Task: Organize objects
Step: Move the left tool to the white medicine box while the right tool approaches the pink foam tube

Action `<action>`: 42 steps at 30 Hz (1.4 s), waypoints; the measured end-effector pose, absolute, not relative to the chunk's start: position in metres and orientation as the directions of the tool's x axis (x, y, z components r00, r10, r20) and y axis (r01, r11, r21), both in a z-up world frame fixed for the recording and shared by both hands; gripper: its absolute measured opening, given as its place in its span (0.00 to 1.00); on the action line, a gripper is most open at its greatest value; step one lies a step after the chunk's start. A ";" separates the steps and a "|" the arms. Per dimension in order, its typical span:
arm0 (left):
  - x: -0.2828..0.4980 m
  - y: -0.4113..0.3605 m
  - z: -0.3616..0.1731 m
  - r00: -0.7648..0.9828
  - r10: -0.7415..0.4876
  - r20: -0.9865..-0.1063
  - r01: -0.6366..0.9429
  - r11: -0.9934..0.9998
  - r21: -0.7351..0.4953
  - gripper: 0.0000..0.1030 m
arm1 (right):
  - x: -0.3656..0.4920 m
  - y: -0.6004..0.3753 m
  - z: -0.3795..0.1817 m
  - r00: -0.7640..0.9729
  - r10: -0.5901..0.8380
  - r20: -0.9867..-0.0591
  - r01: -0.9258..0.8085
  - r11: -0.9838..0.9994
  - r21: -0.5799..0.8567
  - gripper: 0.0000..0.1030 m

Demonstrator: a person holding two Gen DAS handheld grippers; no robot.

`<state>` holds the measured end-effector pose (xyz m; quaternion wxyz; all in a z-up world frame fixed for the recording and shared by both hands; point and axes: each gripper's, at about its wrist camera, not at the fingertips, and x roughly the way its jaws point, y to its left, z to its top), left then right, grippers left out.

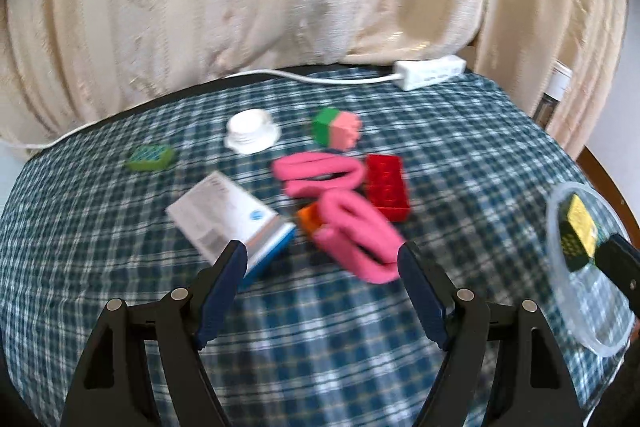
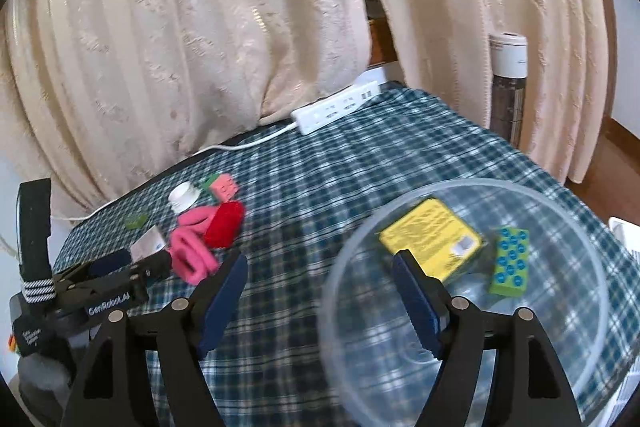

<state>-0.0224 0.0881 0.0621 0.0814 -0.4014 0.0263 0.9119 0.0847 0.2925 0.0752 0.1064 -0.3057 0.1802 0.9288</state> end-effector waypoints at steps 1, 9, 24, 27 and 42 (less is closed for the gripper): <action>-0.024 0.083 0.062 -0.664 0.123 -0.737 -0.159 -0.987 -0.021 0.77 | 0.082 0.288 0.075 -0.789 0.080 -0.609 -0.298 -0.916 0.267 0.76; -0.034 0.042 0.058 -0.662 0.076 -0.746 -0.079 -0.996 -0.031 0.77 | 0.060 0.260 0.068 -0.774 0.023 -0.632 -0.231 -0.940 0.249 0.77; -0.045 -0.008 0.053 -0.658 0.024 -0.753 -0.012 -1.000 -0.022 0.77 | 0.010 0.205 0.060 -0.746 -0.097 -0.658 -0.081 -0.969 0.234 0.77; -0.047 -0.015 0.053 -0.656 0.026 -0.754 -0.003 -1.000 -0.031 0.77 | 0.002 0.197 0.058 -0.740 -0.109 -0.664 -0.056 -0.973 0.222 0.77; -0.049 -0.001 0.045 -0.638 0.073 -0.766 -0.059 -0.997 -0.046 0.77 | -0.023 0.203 0.038 -0.700 -0.083 -0.709 -0.085 -0.977 0.198 0.77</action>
